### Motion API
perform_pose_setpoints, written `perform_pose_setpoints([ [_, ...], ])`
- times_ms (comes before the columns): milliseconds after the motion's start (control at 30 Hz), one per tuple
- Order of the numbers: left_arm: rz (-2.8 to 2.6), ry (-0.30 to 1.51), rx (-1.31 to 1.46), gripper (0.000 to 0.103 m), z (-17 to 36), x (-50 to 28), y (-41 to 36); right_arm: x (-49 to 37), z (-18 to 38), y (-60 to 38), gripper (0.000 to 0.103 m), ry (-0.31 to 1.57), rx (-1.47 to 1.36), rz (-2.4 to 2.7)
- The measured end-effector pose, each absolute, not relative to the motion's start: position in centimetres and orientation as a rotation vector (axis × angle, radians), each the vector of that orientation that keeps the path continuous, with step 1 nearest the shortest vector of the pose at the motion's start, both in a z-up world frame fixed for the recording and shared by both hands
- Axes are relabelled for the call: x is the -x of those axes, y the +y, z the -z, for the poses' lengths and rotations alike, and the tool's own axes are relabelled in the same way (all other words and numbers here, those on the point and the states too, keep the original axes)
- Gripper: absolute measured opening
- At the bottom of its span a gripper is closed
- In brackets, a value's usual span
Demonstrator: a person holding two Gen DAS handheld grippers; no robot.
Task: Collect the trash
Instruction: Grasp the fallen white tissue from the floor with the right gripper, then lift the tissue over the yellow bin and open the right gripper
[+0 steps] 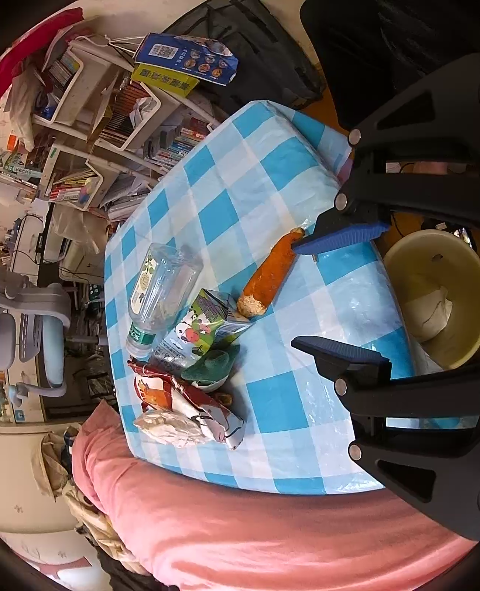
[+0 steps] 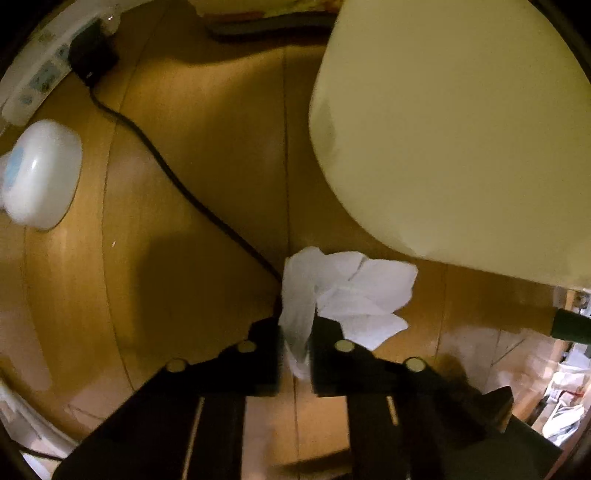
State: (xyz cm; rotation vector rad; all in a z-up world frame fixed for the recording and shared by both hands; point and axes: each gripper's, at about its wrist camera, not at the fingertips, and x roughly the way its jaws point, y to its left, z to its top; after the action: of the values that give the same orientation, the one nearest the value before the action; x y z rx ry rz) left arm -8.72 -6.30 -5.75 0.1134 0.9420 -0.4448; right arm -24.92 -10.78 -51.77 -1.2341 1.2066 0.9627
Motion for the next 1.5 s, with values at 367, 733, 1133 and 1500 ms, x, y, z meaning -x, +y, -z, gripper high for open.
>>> perform_pose_setpoints([
  [367, 0.395, 0.912, -0.170, 0.044, 5.8, 9.0, -6.6, 29.7, 35.2, -9.2, 0.005, 0.965, 1.348, -1.254],
  [733, 0.229, 0.836, -0.011, 0.047, 2.8, 7.5, -0.8, 20.2, 15.5, -10.6, 0.005, 0.874, 0.759, -1.051],
  [1133, 0.159, 0.807, 0.016, 0.056, 2.3, 7.3, 0.3, 14.1, 16.8, -9.3, 0.046, 1.042, 0.544, -0.870],
  [1500, 0.031, 0.746, 0.061, 0.071, 0.8, 6.8, 3.1, 15.1, 7.0, -11.3, 0.076, 0.648, 0.801, -0.775],
])
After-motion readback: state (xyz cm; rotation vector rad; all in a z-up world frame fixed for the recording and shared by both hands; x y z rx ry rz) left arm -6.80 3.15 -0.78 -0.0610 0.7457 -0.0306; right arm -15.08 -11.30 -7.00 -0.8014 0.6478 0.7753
